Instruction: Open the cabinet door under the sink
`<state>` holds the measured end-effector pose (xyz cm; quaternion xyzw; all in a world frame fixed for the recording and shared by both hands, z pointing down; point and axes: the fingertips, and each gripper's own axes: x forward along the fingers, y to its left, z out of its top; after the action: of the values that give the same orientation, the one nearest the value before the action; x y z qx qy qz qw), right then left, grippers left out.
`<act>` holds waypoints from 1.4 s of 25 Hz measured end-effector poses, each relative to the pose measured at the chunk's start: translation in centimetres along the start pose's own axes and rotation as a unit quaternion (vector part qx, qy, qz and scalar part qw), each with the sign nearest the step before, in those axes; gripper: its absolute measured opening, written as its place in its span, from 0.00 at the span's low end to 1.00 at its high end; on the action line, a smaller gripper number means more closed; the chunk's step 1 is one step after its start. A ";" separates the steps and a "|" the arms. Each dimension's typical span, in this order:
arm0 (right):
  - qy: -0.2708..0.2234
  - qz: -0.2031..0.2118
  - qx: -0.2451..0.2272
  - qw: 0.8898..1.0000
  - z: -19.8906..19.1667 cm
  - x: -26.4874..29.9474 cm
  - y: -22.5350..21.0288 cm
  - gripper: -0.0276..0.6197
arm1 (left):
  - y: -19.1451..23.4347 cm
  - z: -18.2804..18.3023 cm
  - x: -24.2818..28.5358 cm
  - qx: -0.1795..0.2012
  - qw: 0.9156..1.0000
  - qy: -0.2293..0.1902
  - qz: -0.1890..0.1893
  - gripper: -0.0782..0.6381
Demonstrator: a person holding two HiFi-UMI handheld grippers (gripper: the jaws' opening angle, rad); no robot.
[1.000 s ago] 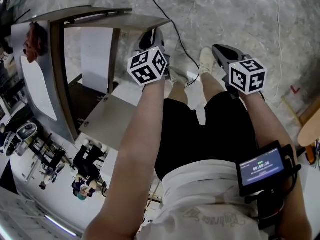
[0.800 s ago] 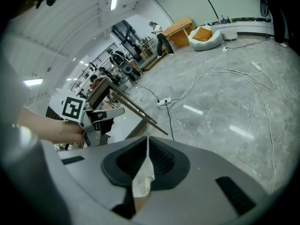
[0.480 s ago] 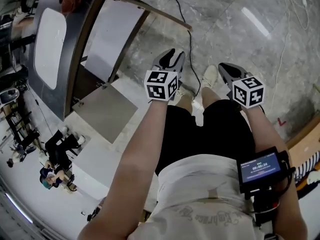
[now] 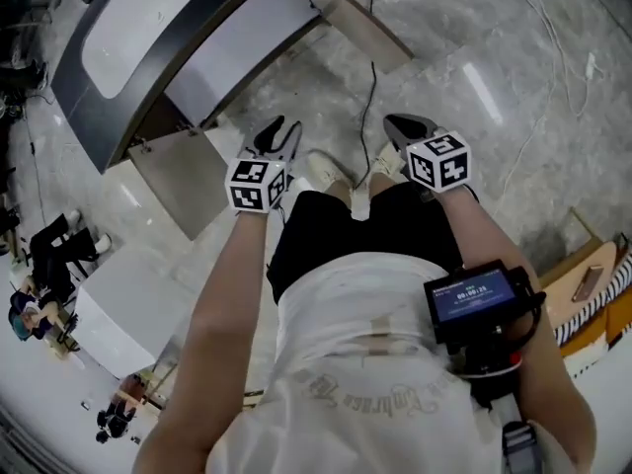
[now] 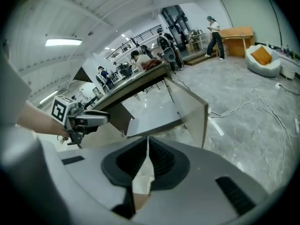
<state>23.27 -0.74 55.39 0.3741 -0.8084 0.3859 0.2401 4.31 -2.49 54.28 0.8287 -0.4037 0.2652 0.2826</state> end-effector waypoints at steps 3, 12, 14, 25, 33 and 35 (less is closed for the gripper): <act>-0.023 0.029 -0.041 0.998 4.1 2.4 5.1 0.08 | 2.4 1.1 -4.9 0.006 1.000 -0.013 0.018 0.32; -0.050 0.097 -0.132 0.985 12.0 3.0 15.9 0.08 | 5.6 0.8 -15.7 -0.064 0.991 -0.088 0.082 0.29; -0.056 0.114 -0.150 0.981 13.1 3.0 18.1 0.08 | 6.2 1.0 -17.6 -0.077 0.986 -0.109 0.096 0.26; -0.090 0.175 -0.215 0.957 14.7 1.1 25.9 0.06 | 6.7 1.6 -23.7 -0.105 0.974 -0.171 0.102 0.12; -0.081 0.165 -0.212 0.960 14.8 2.0 26.4 0.06 | 7.9 0.6 -25.5 -0.132 0.967 -0.183 0.121 0.12; -0.080 0.160 -0.213 0.960 14.7 2.1 26.3 0.06 | 8.0 0.4 -25.5 -0.134 0.966 -0.183 0.121 0.12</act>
<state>-0.27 -2.33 36.53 0.2094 -0.9379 0.2069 0.1835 -15.76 6.36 39.02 0.7630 -0.5774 0.0848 0.2781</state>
